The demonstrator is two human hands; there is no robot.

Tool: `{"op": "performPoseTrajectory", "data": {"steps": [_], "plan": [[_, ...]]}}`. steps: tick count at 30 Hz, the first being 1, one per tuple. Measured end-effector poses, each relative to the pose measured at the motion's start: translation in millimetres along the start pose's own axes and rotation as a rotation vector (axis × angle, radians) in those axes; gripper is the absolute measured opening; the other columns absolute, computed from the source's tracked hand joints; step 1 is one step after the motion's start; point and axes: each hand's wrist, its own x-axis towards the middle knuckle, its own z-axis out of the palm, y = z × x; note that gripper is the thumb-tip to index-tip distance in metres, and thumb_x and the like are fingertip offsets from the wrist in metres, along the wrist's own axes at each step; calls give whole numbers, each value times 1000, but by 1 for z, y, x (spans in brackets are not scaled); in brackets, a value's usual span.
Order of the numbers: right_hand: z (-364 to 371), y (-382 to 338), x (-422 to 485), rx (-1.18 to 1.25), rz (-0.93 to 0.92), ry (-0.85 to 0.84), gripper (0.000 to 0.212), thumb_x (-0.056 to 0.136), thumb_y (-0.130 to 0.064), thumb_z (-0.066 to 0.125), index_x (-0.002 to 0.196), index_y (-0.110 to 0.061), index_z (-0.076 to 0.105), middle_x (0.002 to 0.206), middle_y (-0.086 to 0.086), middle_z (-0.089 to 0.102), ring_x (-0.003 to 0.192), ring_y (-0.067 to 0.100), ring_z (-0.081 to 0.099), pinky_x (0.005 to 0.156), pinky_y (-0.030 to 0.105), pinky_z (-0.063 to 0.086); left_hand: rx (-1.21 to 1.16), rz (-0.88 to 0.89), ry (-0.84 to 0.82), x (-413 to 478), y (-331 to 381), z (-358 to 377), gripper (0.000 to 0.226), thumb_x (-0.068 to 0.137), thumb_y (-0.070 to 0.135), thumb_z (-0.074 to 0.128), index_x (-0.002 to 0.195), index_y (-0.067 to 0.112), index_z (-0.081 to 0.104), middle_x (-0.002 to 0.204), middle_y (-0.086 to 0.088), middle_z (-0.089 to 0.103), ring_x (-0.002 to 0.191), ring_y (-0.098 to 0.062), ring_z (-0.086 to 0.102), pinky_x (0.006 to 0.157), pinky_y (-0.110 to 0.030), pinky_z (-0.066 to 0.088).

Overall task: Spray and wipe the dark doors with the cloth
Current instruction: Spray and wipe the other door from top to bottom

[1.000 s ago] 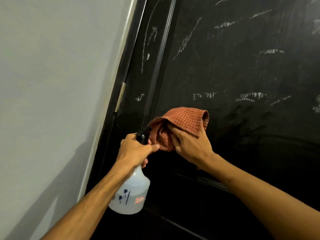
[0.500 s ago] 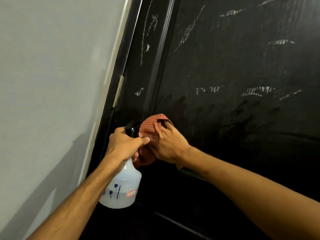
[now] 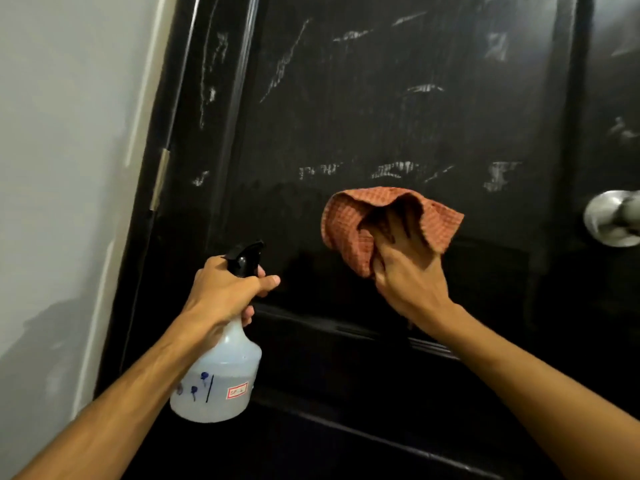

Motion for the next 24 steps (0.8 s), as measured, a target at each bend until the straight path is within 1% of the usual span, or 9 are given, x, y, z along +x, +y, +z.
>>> {"op": "performPoseTrajectory", "data": {"steps": [4, 6, 9, 12, 14, 17, 19, 21, 24], "plan": [[7, 8, -49, -101, -483, -222, 58, 88, -38, 49, 143, -21, 55, 154, 10, 46, 146, 40, 36, 119, 62, 24, -16, 12, -62, -21, 19, 37, 18, 80, 18, 87, 86, 9, 73, 87, -18, 77, 44, -17, 50, 50, -29, 49], [-6, 37, -48, -74, -347, -111, 44, 92, -33, 56, 135, -23, 62, 145, 7, 55, 135, 39, 48, 115, 58, 30, -21, 22, -106, -33, 30, 56, 19, 80, 18, 87, 87, 9, 73, 88, -17, 78, 44, -16, 51, 51, -29, 49], [-31, 76, -62, 60, 121, 44, 44, 97, -29, 54, 141, -25, 56, 146, 6, 53, 132, 36, 48, 114, 54, 29, -37, 14, -179, -51, 43, 80, 20, 81, 18, 87, 91, 8, 73, 89, -16, 78, 45, -14, 50, 51, -30, 49], [-28, 95, -120, -27, -79, -70, 54, 86, -36, 50, 139, -25, 53, 154, 14, 41, 142, 41, 35, 117, 58, 22, -65, -6, -256, -69, 53, 103, 21, 82, 17, 86, 94, 5, 73, 91, -17, 78, 45, -14, 48, 50, -29, 46], [-35, 119, -154, -67, -237, -183, 45, 85, -36, 52, 128, -24, 60, 141, 13, 54, 129, 39, 50, 108, 52, 33, -85, -5, -302, -79, 61, 122, 22, 82, 17, 86, 94, 4, 73, 93, -19, 77, 45, -14, 47, 51, -29, 45], [-59, 156, -162, 38, 99, -62, 30, 96, -34, 49, 118, -23, 65, 117, 7, 67, 101, 32, 65, 86, 42, 44, -90, 11, -367, -89, 70, 150, 18, 83, 17, 85, 91, 7, 74, 94, -19, 77, 46, -15, 48, 51, -29, 45], [-60, 161, -167, 64, 321, 27, 41, 94, -32, 48, 131, -20, 59, 130, 8, 60, 115, 32, 57, 97, 44, 45, -90, 14, -400, -95, 72, 169, 15, 82, 18, 85, 87, 8, 74, 93, -19, 77, 46, -15, 48, 51, -29, 45], [-44, 152, -188, 9, 254, -13, 53, 87, -30, 49, 137, -12, 54, 140, 15, 52, 129, 40, 50, 112, 52, 38, -91, -1, -430, -101, 71, 185, 14, 82, 17, 86, 83, 10, 74, 94, -20, 77, 44, -15, 47, 49, -28, 44], [-38, 163, -218, -23, -20, -177, 50, 87, -31, 47, 131, -10, 60, 137, 19, 56, 120, 42, 58, 102, 50, 45, -93, -14, -479, -110, 70, 201, 15, 82, 17, 86, 84, 9, 73, 89, -19, 76, 43, -15, 45, 47, -27, 42]]}}
